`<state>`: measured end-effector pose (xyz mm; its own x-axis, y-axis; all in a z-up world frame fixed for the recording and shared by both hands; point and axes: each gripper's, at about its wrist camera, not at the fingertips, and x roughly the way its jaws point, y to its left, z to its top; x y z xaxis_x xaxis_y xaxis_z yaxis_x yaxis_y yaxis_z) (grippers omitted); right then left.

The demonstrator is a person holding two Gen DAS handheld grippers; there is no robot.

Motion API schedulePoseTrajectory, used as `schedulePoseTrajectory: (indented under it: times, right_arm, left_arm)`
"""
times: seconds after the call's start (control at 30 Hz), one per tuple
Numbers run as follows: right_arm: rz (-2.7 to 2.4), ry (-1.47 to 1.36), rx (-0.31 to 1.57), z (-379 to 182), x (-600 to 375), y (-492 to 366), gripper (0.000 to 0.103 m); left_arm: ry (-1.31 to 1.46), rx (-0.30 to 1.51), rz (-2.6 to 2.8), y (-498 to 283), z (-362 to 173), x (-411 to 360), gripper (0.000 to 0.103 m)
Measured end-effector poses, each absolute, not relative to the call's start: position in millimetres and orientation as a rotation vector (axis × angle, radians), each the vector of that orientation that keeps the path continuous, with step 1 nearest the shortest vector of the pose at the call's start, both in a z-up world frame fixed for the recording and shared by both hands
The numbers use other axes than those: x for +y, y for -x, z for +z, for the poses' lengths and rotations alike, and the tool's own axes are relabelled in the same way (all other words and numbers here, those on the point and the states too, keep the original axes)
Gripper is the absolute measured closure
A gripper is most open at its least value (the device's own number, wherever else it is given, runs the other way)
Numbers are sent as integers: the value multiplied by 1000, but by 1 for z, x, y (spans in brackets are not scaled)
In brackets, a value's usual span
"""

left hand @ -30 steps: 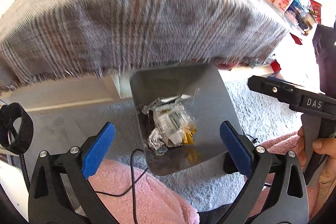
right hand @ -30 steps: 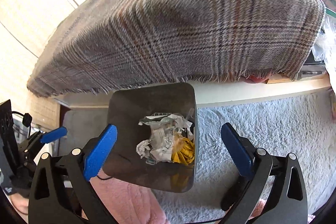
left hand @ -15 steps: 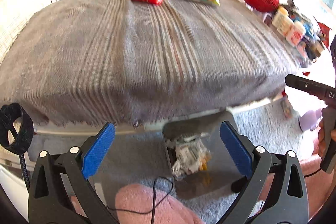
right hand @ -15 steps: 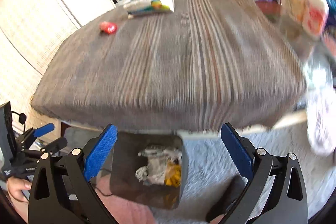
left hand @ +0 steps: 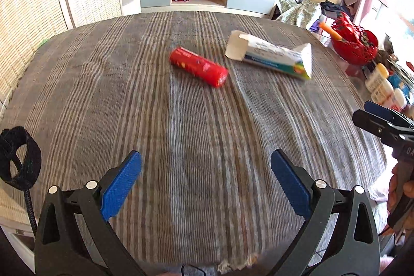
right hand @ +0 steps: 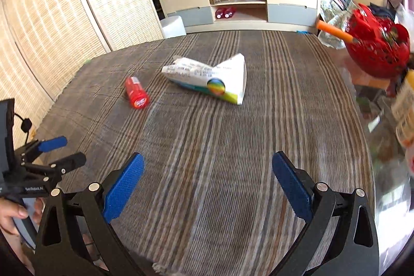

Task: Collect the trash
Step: 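Raise both open tools from the bin toward the red tube and box, then grasp the red tube with the left tool while the right tool grasps the white box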

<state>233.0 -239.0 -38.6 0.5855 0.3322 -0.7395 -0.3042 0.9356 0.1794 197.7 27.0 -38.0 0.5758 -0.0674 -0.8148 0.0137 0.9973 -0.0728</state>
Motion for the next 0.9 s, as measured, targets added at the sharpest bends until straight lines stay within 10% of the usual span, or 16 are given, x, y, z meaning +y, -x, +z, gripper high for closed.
schedulePoseTrajectory:
  times: [0.9]
  right_arm:
    - [451,155,894,-85,-197,-371,3]
  left_arm:
    - [118,1028,70,-356,-68,48,8]
